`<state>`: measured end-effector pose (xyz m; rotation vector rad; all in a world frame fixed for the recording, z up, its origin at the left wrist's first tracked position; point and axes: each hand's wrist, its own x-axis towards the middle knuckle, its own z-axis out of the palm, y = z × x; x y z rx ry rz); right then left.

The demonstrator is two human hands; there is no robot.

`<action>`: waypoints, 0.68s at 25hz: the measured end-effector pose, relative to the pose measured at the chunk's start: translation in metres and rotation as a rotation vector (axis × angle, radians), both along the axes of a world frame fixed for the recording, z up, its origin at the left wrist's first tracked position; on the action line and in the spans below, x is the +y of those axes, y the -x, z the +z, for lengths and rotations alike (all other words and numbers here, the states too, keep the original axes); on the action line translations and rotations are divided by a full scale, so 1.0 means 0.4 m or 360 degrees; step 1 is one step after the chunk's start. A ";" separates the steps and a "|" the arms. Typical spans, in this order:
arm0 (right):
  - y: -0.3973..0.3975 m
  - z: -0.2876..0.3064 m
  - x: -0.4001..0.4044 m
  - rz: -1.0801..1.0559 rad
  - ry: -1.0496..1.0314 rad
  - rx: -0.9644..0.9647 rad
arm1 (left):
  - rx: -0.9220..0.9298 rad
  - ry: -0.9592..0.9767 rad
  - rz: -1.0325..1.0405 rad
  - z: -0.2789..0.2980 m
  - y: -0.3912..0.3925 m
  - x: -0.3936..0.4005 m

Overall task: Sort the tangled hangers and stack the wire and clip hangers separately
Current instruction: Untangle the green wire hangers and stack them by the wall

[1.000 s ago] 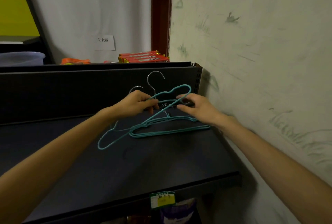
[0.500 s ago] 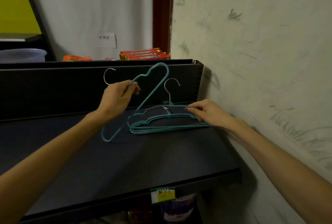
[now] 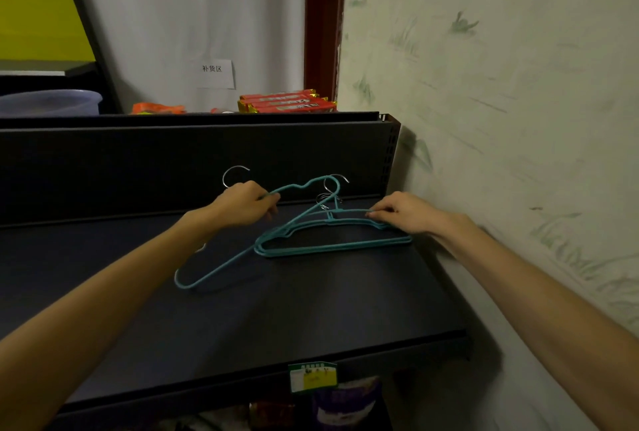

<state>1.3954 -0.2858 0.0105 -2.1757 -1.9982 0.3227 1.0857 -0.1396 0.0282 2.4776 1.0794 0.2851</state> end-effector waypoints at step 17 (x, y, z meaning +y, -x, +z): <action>0.032 -0.076 -0.005 -0.0234 -0.0416 -0.0009 | -0.0055 -0.0014 -0.0139 -0.093 -0.024 -0.001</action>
